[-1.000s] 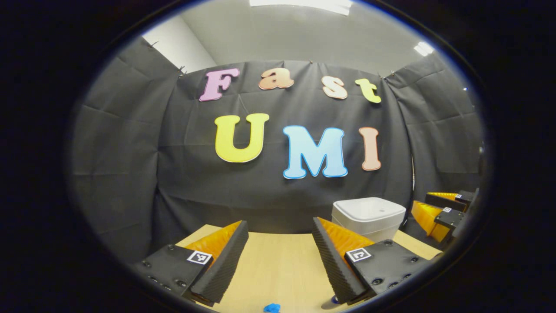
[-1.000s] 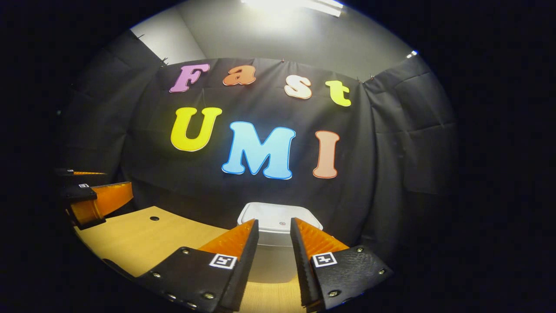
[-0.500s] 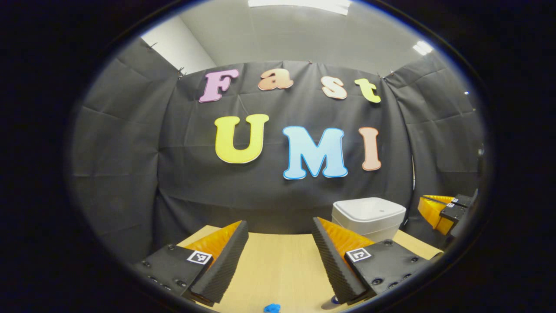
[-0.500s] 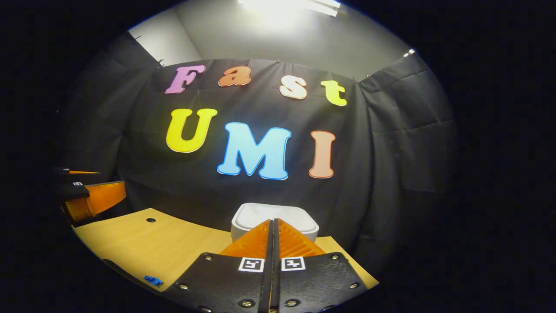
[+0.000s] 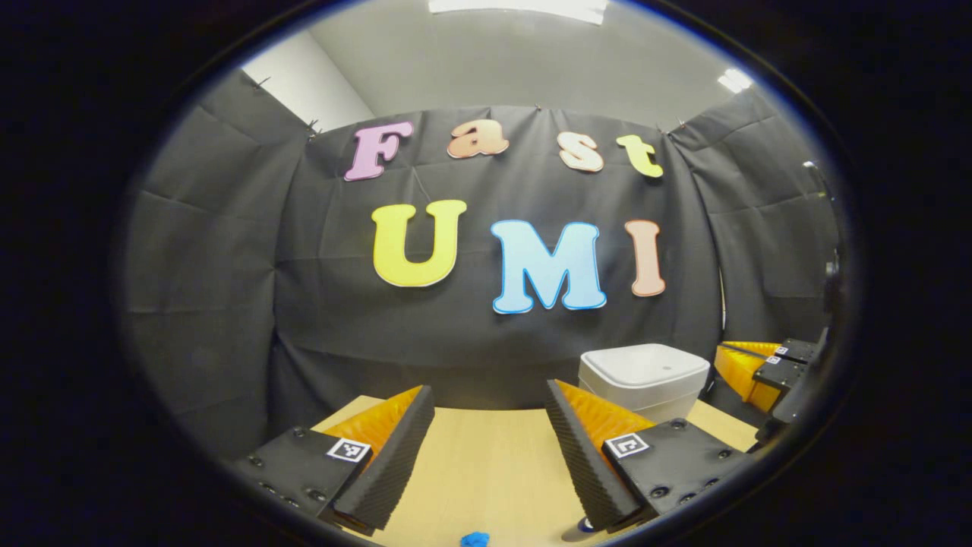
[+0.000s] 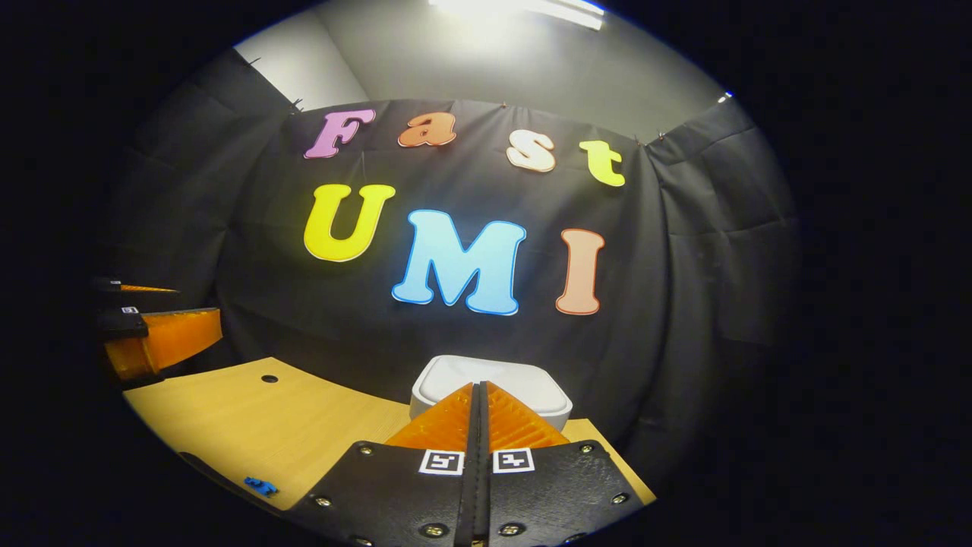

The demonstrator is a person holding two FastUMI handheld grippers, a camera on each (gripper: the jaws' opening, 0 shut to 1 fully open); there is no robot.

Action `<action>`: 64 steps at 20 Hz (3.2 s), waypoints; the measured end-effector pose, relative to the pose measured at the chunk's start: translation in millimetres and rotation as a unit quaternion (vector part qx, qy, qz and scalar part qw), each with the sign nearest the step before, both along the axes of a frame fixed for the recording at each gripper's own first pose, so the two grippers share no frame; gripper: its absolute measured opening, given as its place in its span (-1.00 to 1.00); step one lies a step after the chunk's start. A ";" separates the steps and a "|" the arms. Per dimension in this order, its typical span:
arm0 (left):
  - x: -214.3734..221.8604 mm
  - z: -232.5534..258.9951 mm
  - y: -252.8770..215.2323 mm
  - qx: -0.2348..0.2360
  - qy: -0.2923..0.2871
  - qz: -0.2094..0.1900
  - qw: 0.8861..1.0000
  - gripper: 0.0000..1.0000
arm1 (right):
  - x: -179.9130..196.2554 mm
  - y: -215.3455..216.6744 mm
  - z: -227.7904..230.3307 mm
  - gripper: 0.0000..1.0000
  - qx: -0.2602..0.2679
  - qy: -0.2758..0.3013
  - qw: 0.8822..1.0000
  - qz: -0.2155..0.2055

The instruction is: Press the lid of the desktop garbage bin to open it, pick up the crumpled paper on the desktop and throw it into the bin, then pick up the pop can on the desktop and drop it into the bin, and finally close the garbage bin lid.

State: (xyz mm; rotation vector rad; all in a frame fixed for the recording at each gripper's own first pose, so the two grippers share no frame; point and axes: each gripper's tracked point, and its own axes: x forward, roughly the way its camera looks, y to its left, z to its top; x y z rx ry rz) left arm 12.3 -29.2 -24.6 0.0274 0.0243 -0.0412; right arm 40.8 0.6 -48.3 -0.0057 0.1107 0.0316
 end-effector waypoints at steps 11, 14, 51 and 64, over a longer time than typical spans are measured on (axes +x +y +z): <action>1.9 -15.0 16.7 0.001 0.021 0.034 0.999 0.96 | 69.4 -22.2 -39.0 -1.00 0.044 0.031 0.998 -0.018; -1.3 -16.7 19.5 0.004 0.020 0.041 0.999 0.96 | 84.7 -23.1 -49.5 -1.00 0.038 0.037 0.999 -0.013; -17.0 -5.6 29.5 0.002 0.000 0.064 0.998 0.93 | 138.0 -31.1 18.8 -1.00 0.048 -0.014 0.999 -0.002; -21.7 -9.2 28.9 -0.006 0.002 0.052 0.999 0.93 | 109.8 -28.3 32.2 -1.00 0.034 -0.022 0.999 0.001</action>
